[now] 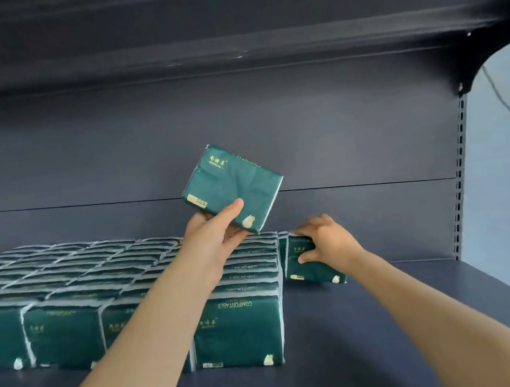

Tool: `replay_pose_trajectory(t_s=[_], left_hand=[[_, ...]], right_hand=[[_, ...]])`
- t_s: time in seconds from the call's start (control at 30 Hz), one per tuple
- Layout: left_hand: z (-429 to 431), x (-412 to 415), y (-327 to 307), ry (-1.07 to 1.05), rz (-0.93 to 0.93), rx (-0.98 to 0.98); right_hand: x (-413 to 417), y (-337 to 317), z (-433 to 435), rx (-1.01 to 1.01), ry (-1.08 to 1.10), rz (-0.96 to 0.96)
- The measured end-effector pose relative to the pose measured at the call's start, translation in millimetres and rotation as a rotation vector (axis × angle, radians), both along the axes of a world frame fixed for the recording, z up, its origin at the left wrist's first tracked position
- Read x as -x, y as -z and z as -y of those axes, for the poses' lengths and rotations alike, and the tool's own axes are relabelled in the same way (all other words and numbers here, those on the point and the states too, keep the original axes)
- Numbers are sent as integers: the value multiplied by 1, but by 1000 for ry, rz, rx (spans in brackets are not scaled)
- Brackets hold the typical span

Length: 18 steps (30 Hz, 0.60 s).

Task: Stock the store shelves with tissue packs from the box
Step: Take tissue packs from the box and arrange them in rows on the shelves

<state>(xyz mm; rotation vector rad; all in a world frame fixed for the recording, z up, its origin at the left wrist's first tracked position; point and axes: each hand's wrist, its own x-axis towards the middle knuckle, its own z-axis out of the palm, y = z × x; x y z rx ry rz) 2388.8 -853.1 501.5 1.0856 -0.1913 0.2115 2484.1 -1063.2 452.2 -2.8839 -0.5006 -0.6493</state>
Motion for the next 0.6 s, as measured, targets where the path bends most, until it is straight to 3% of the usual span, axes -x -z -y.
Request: replay_pose_trajectory(t_s=[0.2, 0.5, 0.6], left_hand=[[-1, -9, 5, -36, -5, 7], [-6, 9, 9, -21, -1, 1], [-9, 19, 10, -15, -2, -3]], right_hand=[[-30, 20, -9, 225, -21, 73], [-36, 21, -12, 194, 34, -52], [-22, 10, -18, 102, 44, -125]])
